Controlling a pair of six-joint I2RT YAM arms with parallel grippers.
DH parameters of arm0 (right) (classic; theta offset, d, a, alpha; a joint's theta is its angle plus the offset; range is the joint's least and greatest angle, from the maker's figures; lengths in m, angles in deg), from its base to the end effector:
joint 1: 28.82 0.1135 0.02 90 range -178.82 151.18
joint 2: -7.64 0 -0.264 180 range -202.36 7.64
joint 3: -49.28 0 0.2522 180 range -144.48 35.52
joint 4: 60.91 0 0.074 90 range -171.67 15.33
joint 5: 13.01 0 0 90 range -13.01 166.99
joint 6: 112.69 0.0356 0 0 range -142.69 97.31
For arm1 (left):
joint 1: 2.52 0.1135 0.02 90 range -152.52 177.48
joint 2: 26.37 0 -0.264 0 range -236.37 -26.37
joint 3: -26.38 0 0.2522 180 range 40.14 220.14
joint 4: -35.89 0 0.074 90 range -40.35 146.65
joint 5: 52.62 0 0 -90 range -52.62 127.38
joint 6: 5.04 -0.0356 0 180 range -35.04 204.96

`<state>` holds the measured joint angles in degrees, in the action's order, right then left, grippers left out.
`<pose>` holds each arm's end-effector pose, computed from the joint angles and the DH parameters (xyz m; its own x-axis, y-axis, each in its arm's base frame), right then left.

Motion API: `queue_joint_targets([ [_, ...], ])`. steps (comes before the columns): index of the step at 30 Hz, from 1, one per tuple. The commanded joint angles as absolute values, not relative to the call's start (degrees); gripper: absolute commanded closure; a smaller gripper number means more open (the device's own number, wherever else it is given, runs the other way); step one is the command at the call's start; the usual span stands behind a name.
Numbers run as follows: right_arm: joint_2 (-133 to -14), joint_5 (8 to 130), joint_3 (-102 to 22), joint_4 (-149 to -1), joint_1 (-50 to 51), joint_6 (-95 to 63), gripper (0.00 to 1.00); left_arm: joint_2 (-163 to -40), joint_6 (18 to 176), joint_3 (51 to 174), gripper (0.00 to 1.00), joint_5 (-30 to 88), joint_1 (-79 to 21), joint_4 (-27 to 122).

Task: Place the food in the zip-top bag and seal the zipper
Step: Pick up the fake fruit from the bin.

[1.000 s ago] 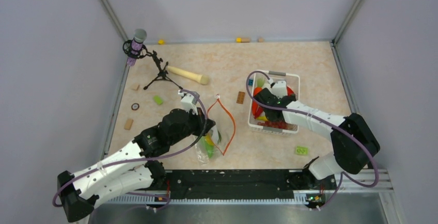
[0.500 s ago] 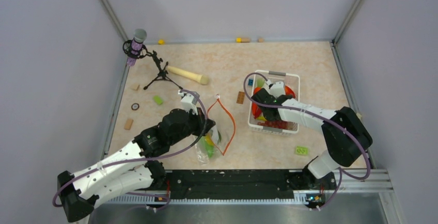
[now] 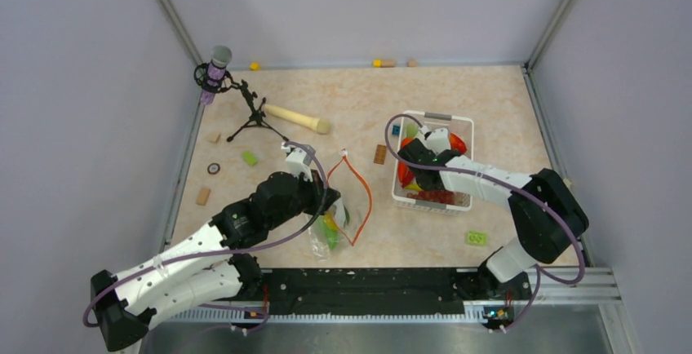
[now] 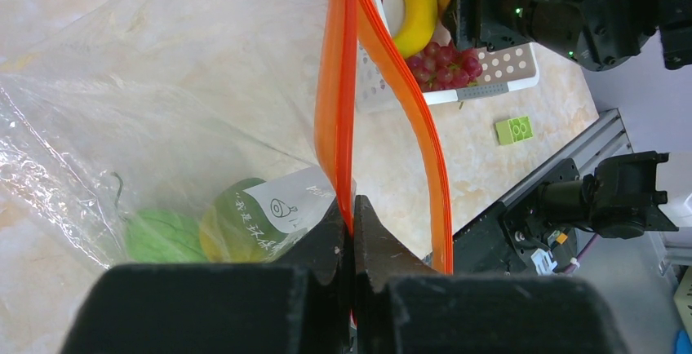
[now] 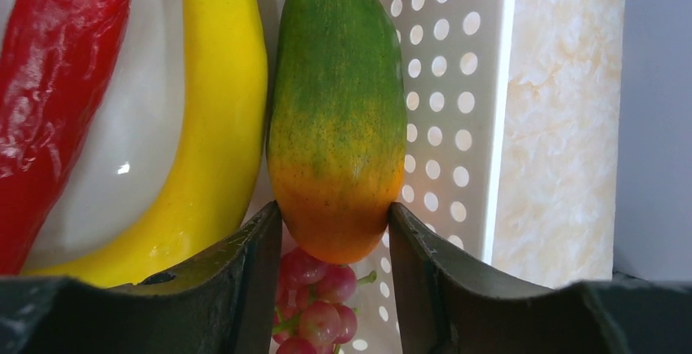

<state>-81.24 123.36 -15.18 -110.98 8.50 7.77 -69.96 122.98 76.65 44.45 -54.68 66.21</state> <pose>0.2310 0.1437 0.1782 -0.7946 -0.1659 -0.5841 0.1606 0.8703 -0.4656 0.1135 -0.1390 0.2810 -0.6339 -0.1804 -0.7521 0.4114 0.7448 -0.5254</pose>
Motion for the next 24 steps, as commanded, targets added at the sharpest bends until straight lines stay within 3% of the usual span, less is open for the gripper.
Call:
queue_joint_targets([
  [1, -74.46, 123.29, -15.54, -108.14, 8.02, 7.58, 0.67, -68.92, 123.04, 76.96, 1.0, 44.16, -54.73, 63.32],
  [15, -52.82, 111.89, -6.23, -94.19, 8.0, 2.6, 0.79, -69.74, 123.07, 77.01, 1.0, 43.99, -54.73, 63.08],
  [24, -36.32, 91.16, 0.89, -81.27, 8.0, -2.49, 0.81, -69.92, 123.17, 76.97, 1.0, 43.64, -54.73, 62.92],
])
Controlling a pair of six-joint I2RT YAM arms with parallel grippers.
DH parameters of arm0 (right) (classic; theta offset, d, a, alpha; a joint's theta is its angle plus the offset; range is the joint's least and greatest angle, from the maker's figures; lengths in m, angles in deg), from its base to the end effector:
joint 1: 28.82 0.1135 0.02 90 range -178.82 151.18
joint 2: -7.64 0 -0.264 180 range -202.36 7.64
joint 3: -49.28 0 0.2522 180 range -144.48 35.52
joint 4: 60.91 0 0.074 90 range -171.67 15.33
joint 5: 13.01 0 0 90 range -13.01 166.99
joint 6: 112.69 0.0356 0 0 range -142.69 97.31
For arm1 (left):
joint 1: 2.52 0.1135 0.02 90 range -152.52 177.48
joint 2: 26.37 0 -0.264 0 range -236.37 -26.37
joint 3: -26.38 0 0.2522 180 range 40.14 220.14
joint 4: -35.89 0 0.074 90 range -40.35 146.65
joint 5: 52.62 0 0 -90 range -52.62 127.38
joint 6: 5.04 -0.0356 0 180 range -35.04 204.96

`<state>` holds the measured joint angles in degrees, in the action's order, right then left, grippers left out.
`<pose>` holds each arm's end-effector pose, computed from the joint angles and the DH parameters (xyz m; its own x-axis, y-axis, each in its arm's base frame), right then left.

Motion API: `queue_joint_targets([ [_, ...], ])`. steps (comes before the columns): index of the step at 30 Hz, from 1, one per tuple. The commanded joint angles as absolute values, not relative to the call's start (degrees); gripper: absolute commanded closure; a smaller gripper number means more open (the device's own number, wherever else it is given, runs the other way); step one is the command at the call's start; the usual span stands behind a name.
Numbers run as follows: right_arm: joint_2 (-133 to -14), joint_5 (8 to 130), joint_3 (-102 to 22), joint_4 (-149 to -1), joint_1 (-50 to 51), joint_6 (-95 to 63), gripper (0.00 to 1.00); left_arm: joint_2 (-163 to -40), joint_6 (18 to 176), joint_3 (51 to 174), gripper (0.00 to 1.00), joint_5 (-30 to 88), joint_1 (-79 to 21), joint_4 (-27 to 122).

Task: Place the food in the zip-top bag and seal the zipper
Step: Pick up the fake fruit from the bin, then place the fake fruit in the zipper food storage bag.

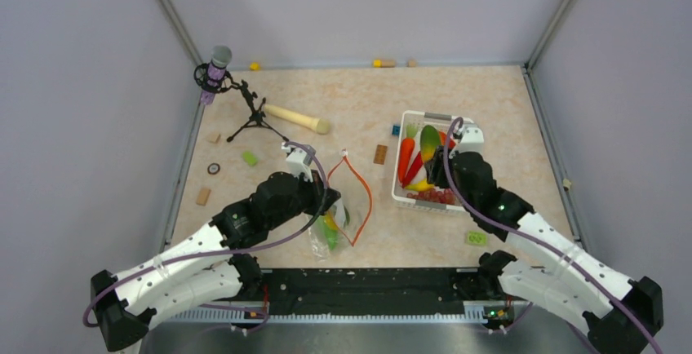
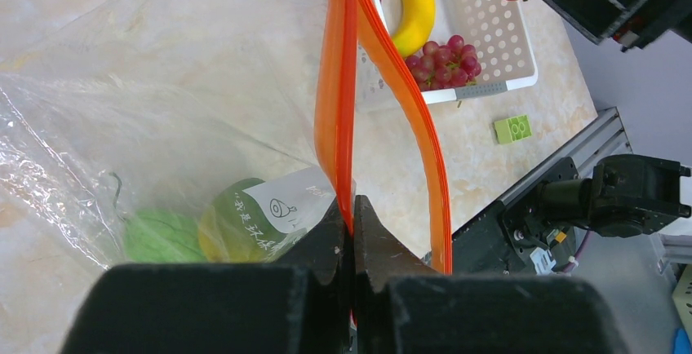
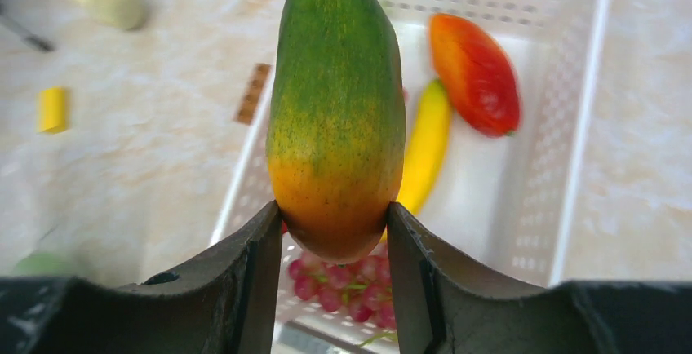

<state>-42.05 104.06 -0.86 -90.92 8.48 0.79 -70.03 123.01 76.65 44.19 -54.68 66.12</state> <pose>0.1636 0.1043 0.2646 -0.4495 0.1036 -0.8873 -0.0498 0.9888 0.1407 0.1136 -0.1393 0.2810 -0.6358 -0.1791 -0.7508 0.4135 0.7423 -0.5273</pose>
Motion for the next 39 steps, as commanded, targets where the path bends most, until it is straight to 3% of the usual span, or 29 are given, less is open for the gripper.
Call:
queue_joint_targets([
  [1, -35.14, 87.03, 1.29, -80.24, 8.05, -2.75, 0.81, -69.92, 123.16, 76.97, 1.0, 43.63, -54.73, 62.92],
  [9, -32.42, 64.66, 2.47, -72.53, 8.01, -1.75, 0.8, -70.02, 123.25, 76.88, 1.0, 43.11, -54.73, 62.71],
  [18, -38.44, 43.74, 2.71, -64.8, 8.02, 1.66, 0.79, -70.44, 123.13, 77.04, 1.0, 43.29, -54.73, 62.72],
  [28, -44.68, 31.01, 1.09, -66.01, 8.08, 3.44, 0.8, -70.88, 122.96, 77.17, 1.0, 43.64, -54.73, 62.84],
  [39, -48.79, 36.59, -3.44, -79.55, 8.14, 4.84, 0.82, -70.85, 122.7, 77.14, 1.0, 42.57, -54.73, 62.48],
])
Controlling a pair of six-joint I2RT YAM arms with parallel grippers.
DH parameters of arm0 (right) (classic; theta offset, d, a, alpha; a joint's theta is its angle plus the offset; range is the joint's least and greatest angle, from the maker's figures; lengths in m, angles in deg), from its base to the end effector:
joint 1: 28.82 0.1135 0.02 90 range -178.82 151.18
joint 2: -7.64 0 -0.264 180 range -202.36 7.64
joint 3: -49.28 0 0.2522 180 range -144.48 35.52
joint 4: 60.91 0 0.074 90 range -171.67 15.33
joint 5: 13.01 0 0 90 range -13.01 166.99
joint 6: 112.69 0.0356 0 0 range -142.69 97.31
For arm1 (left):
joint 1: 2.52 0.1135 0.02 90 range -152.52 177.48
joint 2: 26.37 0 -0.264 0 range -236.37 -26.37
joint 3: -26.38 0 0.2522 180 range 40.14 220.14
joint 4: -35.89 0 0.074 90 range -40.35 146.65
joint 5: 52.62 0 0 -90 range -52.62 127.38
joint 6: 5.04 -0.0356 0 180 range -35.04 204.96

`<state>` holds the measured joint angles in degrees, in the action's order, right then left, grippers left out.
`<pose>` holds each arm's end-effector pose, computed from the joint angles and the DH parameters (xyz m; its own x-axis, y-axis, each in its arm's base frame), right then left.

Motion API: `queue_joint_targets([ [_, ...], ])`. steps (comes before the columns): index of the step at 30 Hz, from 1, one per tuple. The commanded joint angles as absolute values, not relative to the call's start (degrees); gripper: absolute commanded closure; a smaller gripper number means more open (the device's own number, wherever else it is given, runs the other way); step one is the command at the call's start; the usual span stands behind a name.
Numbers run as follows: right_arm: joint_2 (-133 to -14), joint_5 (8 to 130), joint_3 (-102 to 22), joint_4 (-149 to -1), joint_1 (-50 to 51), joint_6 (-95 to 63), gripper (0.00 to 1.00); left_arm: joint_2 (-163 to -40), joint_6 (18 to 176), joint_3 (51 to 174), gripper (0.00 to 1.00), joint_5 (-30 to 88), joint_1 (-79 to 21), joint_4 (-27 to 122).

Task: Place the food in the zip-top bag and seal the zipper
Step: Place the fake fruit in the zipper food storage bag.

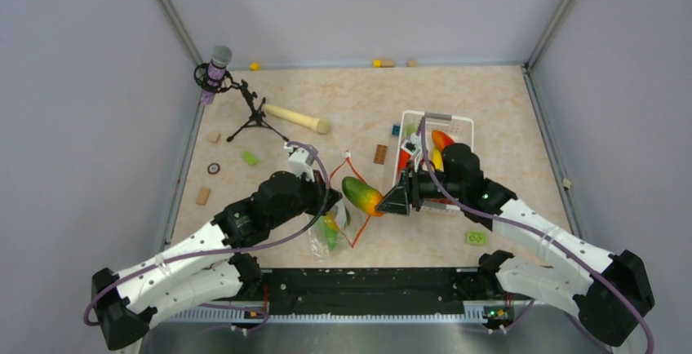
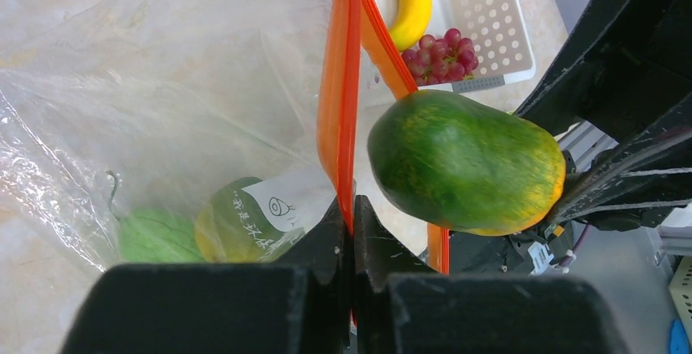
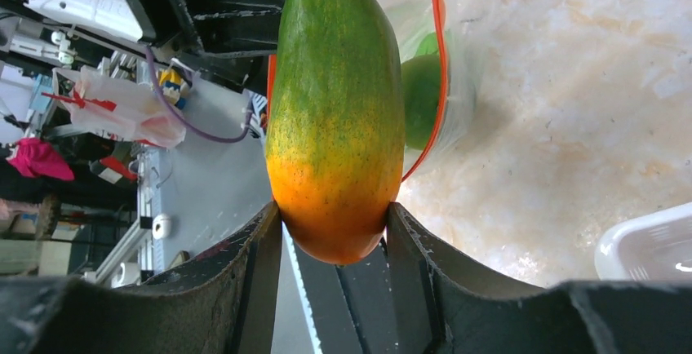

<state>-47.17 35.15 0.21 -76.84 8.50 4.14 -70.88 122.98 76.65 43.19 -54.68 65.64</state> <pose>0.1544 0.1475 0.2669 -0.6884 -0.1020 -0.7181 -0.7104 0.2944 0.6392 0.1149 -0.1420 0.2794 -0.6455 -0.1679 -0.7451 0.4206 0.7361 -0.5303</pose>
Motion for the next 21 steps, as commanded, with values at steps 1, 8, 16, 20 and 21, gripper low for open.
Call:
queue_joint_targets([
  [1, -49.42, 36.86, -3.72, -79.86, 8.3, 5.12, 0.82, -70.91, 122.75, 77.12, 1.0, 42.45, -54.73, 62.44],
  [8, -54.35, 47.48, -8.12, -83.87, 9.98, 8.01, 0.82, -71.22, 121.89, 76.91, 1.0, 40.14, -54.77, 61.3],
  [16, -59.79, 56.53, -14.82, -83.35, 15.77, 10.95, 0.72, -71.9, 121.4, 76.95, 1.0, 37.8, -54.73, 60.56],
  [20, -63.63, 58.18, -18.1, -82.39, 17.72, 11.22, 0.61, -72.11, 121.48, 77.12, 1.0, 37.73, -54.73, 60.73],
  [21, -64.37, 58.23, -18.62, -82.12, 17.8, 11.27, 0.59, -72.01, 121.48, 77.14, 1.0, 37.66, -54.73, 60.8],
])
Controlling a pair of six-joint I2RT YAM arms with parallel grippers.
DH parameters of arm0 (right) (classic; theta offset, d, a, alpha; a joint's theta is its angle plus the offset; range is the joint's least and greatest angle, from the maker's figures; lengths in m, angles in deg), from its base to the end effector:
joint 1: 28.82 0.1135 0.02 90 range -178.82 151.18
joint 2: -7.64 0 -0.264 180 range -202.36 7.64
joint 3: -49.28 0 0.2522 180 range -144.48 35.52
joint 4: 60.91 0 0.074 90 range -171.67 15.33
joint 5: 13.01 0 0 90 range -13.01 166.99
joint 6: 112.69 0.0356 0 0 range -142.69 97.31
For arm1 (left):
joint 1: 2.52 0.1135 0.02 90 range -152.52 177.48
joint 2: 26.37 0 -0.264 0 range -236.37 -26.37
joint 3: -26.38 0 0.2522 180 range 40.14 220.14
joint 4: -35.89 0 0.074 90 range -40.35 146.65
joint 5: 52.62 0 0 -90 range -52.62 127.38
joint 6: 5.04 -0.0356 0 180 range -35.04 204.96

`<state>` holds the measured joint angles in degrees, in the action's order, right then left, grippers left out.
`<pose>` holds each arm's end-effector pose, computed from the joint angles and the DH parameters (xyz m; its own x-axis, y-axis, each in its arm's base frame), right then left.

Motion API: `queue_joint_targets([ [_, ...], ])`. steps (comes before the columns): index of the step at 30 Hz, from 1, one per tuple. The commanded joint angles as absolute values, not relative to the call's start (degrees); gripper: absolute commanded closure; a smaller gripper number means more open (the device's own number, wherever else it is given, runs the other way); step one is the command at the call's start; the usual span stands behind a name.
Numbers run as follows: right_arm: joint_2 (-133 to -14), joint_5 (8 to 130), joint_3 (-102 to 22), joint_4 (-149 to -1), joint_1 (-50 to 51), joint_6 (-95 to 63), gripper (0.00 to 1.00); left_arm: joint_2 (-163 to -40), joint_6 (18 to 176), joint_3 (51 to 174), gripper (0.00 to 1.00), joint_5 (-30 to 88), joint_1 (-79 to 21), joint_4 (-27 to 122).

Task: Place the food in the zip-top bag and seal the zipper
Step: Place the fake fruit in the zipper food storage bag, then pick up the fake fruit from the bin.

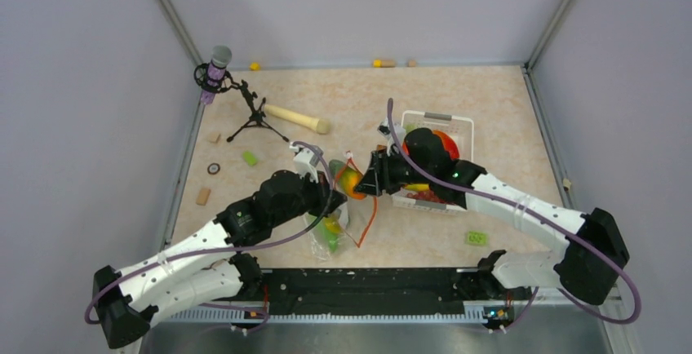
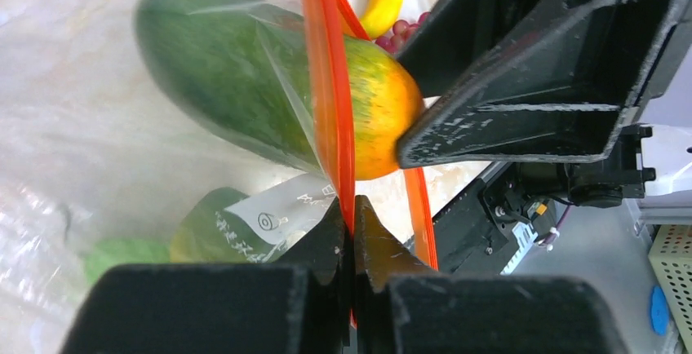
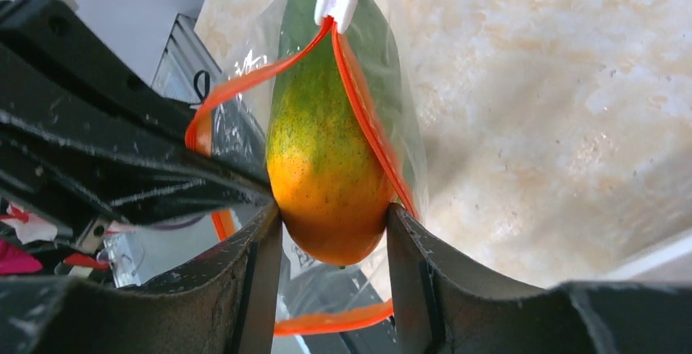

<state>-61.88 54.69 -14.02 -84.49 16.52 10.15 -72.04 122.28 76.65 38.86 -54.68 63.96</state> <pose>0.1810 0.2024 0.2803 -0.7759 -0.0713 -0.6268 -0.5579 0.5413 0.6290 0.1157 -0.1475 0.2789 -0.6641 -0.1330 -0.7357 0.4681 0.6933 -0.5479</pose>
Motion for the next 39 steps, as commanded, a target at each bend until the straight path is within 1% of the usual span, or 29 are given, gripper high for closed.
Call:
queue_joint_targets([
  [1, -65.13, 58.46, -19.06, -82.02, 17.84, 11.26, 0.57, -71.81, 121.51, 77.11, 1.0, 37.73, -54.73, 60.77],
  [6, -67.15, 58.54, -19.97, -80.53, 17.94, 10.55, 0.4, -71.25, 121.74, 76.93, 1.0, 38.17, -54.73, 60.89],
  [8, -67.46, 57.82, -20.02, -80.19, 17.94, 10.15, 0.3, -71.16, 121.86, 76.92, 1.0, 38.34, -54.74, 60.89],
  [9, -67.65, 57.35, -19.98, -80.07, 17.98, 9.79, 0.22, -71.1, 121.88, 76.88, 1.0, 38.46, -54.73, 60.9],
  [10, -67.69, 56.82, -19.98, -80.11, 17.94, 9.57, 0.05, -70.95, 121.92, 76.8, 1.0, 38.75, -54.73, 61.02],
  [11, -67.63, 56.36, -19.95, -80.11, 17.94, 9.26, 0.02, -70.88, 121.96, 76.8, 1.0, 39.25, -54.73, 61.14],
  [16, -64.75, 55.98, -19.33, -80.53, 17.97, 6.32, 0.01, -70.31, 122.1, 76.84, 1.0, 40.98, -54.73, 61.89],
  [19, -60.98, 59.4, -17.54, -81.26, 17.99, 4.66, 0.01, -69.84, 122.28, 76.8, 1.0, 41.95, -54.73, 62.21],
  [21, -57.89, 64.03, -16.04, -82.34, 18.0, 3.64, 0.01, -69.55, 122.27, 76.72, 1.0, 42.33, -54.73, 62.31],
  [29, -45.54, 92.65, -9.44, -88.27, 17.77, 2.95, 0.01, -69.77, 122.21, 76.79, 1.0, 42.88, -54.73, 62.48],
  [32, -43.18, 102.39, -7.71, -90.71, 17.58, 4.3, 0.01, -70.13, 122.14, 76.89, 1.0, 42.7, -54.73, 62.44],
  [34, -42.95, 106.8, -7.5, -92.55, 16.67, 5.03, 0.01, -70.18, 122.01, 76.88, 1.0, 43.03, -54.73, 62.44],
  [36, -43.89, 108.19, -7.6, -94.13, 14.84, 5.9, 0.01, -70.22, 121.96, 76.88, 1.0, 43.05, -54.73, 62.42],
  [39, -46.85, 104.15, -7.85, -95.85, 10.03, 6.57, 0.01, -70.46, 121.96, 76.88, 1.0, 42.6, -54.73, 62.32],
])
